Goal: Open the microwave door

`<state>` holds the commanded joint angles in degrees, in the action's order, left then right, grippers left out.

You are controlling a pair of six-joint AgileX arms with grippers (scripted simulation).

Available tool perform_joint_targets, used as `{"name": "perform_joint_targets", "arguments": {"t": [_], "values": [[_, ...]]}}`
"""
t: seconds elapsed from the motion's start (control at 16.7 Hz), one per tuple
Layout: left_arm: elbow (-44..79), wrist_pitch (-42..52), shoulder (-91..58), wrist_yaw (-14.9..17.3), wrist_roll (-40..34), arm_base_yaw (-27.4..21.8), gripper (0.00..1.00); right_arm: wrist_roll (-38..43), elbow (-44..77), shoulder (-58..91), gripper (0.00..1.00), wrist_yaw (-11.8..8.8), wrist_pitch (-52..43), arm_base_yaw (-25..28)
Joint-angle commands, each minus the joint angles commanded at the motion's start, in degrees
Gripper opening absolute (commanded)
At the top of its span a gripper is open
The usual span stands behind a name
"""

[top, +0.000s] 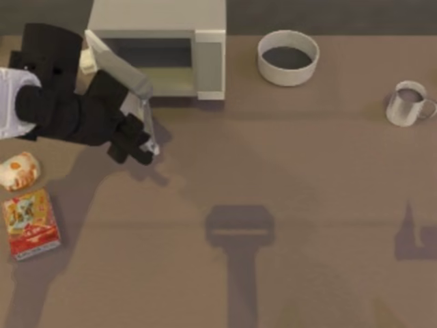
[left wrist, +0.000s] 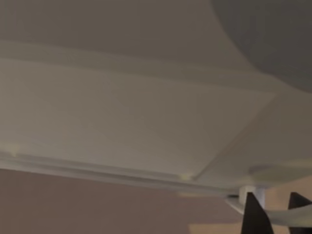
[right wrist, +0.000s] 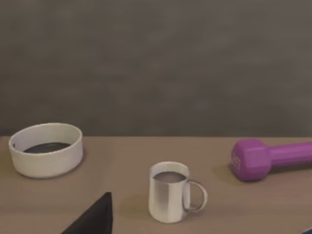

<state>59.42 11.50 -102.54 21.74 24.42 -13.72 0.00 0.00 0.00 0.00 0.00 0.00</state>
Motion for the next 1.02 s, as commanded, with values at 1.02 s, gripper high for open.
{"name": "perform_joint_targets", "arguments": {"t": [1.02], "values": [[0.4,3.1,0.2,4.0,7.0,3.2,0.0,0.0,0.0,0.0,1.0,0.0,0.0,0.0]]}}
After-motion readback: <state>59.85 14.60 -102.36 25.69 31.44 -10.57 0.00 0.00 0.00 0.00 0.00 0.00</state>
